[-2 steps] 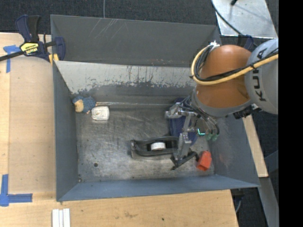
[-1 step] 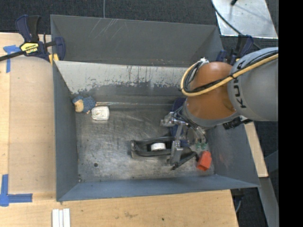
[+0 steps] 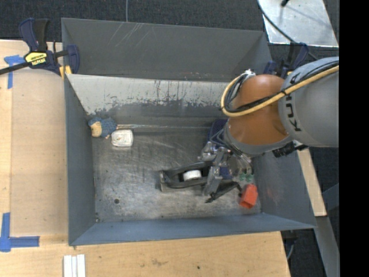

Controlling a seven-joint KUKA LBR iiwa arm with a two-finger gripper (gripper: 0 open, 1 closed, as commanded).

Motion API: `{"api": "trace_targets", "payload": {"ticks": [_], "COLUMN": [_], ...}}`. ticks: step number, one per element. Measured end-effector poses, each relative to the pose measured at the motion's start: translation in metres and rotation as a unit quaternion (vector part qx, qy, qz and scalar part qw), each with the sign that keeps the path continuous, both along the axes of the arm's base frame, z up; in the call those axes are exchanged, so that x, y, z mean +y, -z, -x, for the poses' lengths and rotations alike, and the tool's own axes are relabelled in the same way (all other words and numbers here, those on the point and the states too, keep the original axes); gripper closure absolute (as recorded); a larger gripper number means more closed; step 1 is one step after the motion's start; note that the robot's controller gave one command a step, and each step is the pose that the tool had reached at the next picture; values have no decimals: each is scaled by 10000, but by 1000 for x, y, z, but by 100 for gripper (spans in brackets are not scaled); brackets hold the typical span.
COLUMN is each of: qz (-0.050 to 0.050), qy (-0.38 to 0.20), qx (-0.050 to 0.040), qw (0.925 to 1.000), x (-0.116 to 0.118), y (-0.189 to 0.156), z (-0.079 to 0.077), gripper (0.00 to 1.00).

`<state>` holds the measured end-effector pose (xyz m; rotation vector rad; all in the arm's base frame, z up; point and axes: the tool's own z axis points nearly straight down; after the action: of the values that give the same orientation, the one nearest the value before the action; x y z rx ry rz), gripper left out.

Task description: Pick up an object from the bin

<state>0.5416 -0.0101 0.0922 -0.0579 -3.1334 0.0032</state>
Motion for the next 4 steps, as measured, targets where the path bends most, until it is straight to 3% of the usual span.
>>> {"api": "trace_targets", "payload": {"ticks": [1, 2, 3, 4], "qz": [-8, 0, 17, 3], "qy": [5, 0, 68, -985], "qx": [-41, -23, -105, -58], "qw": [10000, 10000, 9999, 9951], "x": [1, 0, 1, -31], "y": [-1, 0, 2, -68], "z": [-2, -1, 5, 1], "gripper": [0, 100, 100, 100]}}
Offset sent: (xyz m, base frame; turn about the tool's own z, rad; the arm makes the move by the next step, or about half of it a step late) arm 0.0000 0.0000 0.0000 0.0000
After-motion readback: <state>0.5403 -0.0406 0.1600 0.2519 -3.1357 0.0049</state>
